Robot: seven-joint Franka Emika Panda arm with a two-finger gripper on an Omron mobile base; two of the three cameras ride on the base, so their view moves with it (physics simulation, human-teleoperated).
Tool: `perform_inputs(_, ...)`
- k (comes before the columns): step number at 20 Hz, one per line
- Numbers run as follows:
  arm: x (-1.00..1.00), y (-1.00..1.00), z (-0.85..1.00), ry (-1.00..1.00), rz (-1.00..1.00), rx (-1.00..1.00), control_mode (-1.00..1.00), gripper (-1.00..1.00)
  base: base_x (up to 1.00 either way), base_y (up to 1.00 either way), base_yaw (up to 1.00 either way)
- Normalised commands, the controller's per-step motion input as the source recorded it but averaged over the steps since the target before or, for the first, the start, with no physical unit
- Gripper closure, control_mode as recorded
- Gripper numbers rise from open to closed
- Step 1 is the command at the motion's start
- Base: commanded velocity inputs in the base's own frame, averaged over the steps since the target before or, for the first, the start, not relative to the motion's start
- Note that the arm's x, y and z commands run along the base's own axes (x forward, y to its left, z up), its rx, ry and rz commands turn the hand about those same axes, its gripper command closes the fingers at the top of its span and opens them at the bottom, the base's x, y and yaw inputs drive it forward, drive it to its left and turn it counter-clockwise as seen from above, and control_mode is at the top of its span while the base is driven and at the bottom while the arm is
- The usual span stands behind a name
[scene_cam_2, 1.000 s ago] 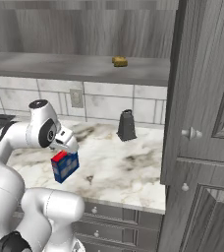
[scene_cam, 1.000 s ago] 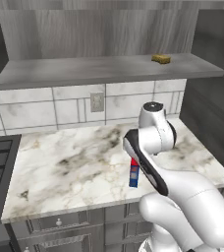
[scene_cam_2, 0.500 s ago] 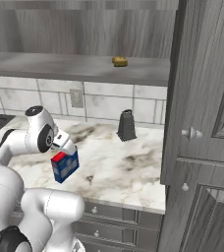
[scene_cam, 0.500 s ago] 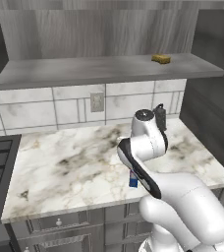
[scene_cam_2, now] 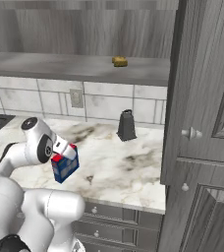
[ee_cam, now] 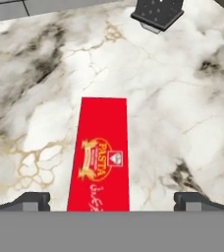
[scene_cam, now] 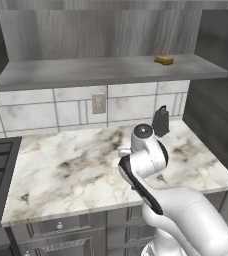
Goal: Pick the boxed food and boxed food from the counter and place them in the cabinets closest to them.
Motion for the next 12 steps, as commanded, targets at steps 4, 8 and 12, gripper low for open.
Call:
perform_inputs(4, 0.00, -0.05, -0.37, -0.01, 0.00, -0.06, -1.00, -1.00, 0.00, 0.00, 0.00)
perform_inputs(8, 0.00, 0.00, -0.28, 0.00, 0.00, -0.05, -1.00, 1.00, 0.00, 0.00, 0.00)
perform_inputs(12, 0.00, 0.00, 0.00, 0.00, 0.00, 0.00, -1.00, 1.00, 0.00, 0.00, 0.00)
